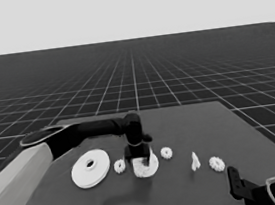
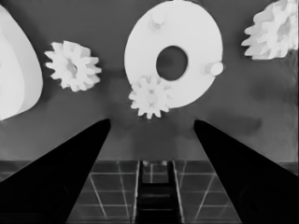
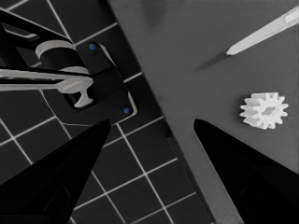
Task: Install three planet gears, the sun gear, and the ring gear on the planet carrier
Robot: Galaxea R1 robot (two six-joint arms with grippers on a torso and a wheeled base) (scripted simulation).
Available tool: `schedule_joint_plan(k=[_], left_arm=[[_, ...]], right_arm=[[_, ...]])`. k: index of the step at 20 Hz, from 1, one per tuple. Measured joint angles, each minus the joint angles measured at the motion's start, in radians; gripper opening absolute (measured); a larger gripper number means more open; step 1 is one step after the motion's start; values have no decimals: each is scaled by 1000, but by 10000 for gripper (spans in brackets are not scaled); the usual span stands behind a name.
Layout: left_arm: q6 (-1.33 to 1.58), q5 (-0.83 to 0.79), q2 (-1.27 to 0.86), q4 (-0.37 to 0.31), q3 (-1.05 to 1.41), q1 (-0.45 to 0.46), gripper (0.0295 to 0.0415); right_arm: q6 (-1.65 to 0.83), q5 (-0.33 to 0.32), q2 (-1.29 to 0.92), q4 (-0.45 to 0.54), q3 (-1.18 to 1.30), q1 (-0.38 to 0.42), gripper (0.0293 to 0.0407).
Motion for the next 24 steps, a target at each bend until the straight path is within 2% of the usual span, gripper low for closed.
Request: schedule_joint_plan(k=[6,9,16,17,19,24], left_arm=[[-4,0,-1,-22,5,-20,385],[182,-34,-207,-42,21,-37,385],[245,-44,-246,-48,-1,-39,385],[267,-72,-235,33,-39,39,385],[299,-107,-217,103,-99,125,385],[319,-128,-204,134,-138,160,385]], right_arm=[[0,0,0,0,0,0,385],[0,0,0,0,0,0,385],[0,0,0,0,0,0,385],[0,0,0,0,0,0,385],[0,0,0,0,0,0,385],[0,0,0,0,0,0,385]])
